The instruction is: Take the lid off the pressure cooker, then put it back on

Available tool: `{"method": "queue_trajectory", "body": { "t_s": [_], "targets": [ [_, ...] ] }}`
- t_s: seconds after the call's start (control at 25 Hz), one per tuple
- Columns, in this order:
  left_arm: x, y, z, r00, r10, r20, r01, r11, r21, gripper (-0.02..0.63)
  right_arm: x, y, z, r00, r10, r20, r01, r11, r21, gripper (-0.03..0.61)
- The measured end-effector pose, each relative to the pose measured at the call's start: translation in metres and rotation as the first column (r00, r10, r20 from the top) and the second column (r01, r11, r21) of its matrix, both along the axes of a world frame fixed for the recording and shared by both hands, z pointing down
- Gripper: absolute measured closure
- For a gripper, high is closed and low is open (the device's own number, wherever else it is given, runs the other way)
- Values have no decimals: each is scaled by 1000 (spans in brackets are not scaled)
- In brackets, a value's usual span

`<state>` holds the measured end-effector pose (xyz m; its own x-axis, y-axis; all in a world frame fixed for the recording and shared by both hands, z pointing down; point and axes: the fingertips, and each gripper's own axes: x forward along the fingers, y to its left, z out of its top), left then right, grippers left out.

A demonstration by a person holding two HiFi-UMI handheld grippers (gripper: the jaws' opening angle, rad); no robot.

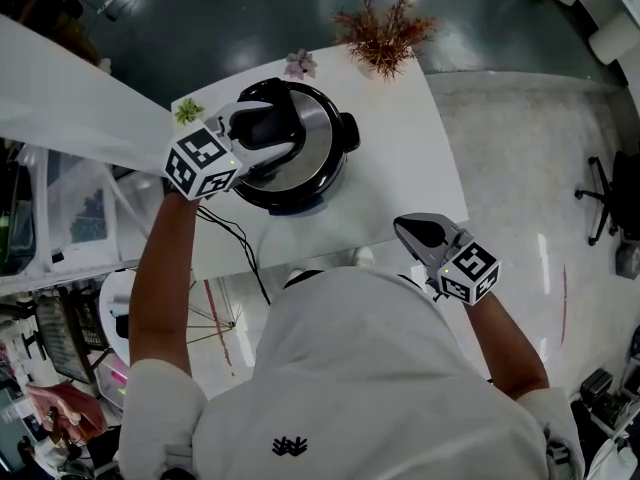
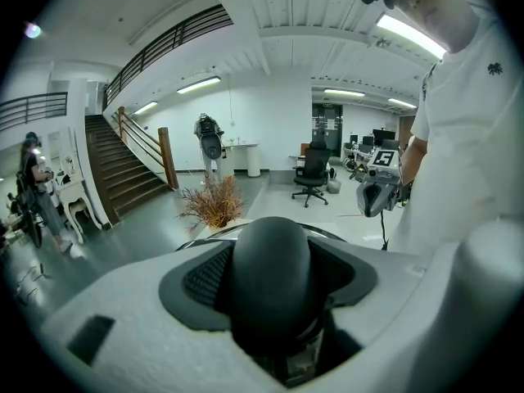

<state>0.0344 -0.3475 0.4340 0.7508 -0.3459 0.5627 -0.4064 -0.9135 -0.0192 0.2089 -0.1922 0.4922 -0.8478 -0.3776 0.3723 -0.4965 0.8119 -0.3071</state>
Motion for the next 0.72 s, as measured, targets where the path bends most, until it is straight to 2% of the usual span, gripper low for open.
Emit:
{"method": "queue_trajectory", "body": {
  "t_s": [0.28, 0.72],
  "targets": [
    [-2, -1, -1, 999, -38, -2, 38, 999, 16, 307, 1, 1, -1, 1000, -25, 5, 25, 1000, 4, 565],
    [-18, 0, 0, 986, -166, 7, 165, 986, 36, 288, 10, 3, 5, 997, -70, 19, 70, 997, -13, 565]
  ]
}}
